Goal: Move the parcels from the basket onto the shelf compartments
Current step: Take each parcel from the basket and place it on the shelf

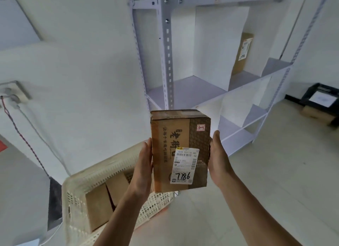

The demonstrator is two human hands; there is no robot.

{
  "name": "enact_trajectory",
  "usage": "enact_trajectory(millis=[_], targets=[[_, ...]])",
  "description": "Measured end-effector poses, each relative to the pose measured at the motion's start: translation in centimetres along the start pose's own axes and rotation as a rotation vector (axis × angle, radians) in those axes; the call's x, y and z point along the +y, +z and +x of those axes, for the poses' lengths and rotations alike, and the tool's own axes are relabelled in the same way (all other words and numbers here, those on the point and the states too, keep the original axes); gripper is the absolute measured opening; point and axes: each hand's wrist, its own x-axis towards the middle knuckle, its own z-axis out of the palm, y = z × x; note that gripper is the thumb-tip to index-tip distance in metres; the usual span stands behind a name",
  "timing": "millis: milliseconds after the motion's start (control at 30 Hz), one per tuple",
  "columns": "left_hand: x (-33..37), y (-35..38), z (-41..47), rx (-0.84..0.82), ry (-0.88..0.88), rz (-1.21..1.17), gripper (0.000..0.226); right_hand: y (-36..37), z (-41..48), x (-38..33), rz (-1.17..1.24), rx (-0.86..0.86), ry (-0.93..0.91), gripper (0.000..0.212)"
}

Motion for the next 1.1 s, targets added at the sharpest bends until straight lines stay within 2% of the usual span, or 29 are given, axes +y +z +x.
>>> enact_trajectory(millis=[100, 233, 267, 467, 567, 700, 767, 867, 900, 1000, 1100], targets=[[-0.8, 4.4, 1.5, -0.032, -0.017, 0.019, 0.064, -4.2, 0.2, -1.8, 0.001, 0.031, 0.0, 0.081], [-1.8, 9.0, 4.3, -0.074, -0.034, 0.023, 0.063, -9.2, 1.4, -3.1, 0.027, 0.078, 0.001, 0.107], [-2.2, 10.0, 5.2, -0.077, -0.039, 0.018, 0.063, -10.3, 1.8, -3.4, 0.036, 0.092, -0.009, 0.107], [-3.4, 16.5, 11.6, -0.148, -0.026, 0.081, 0.067, -16.8, 4.9, -7.1, 0.078, 0.176, -0.033, 0.071], [-4.9, 19.9, 15.9, -0.173, -0.03, 0.083, 0.073, -20.3, 7.8, -8.8, 0.066, 0.223, -0.038, 0.069], [-6.4, 24.9, 21.3, -0.231, -0.085, -0.05, 0.069, -24.8, 12.0, -11.1, 0.054, 0.313, -0.054, 0.067], [-6.9, 27.1, 24.0, -0.258, -0.092, -0.069, 0.071, -26.5, 13.8, -12.6, 0.052, 0.364, -0.051, 0.078], [-7.5, 30.2, 27.7, -0.264, -0.094, -0.067, 0.069, -29.3, 16.6, -13.9, 0.076, 0.407, -0.048, 0.11], [-7.8, 31.1, 28.8, -0.263, -0.104, -0.077, 0.067, -30.4, 17.5, -14.3, 0.073, 0.427, -0.048, 0.112], [-8.4, 33.8, 31.4, -0.285, -0.109, -0.087, 0.059, -32.8, 19.5, -15.6, 0.076, 0.467, -0.032, 0.086], [-8.6, 36.8, 33.8, -0.288, -0.129, -0.099, 0.058, -35.8, 21.8, -16.6, 0.08, 0.48, -0.028, 0.072]])
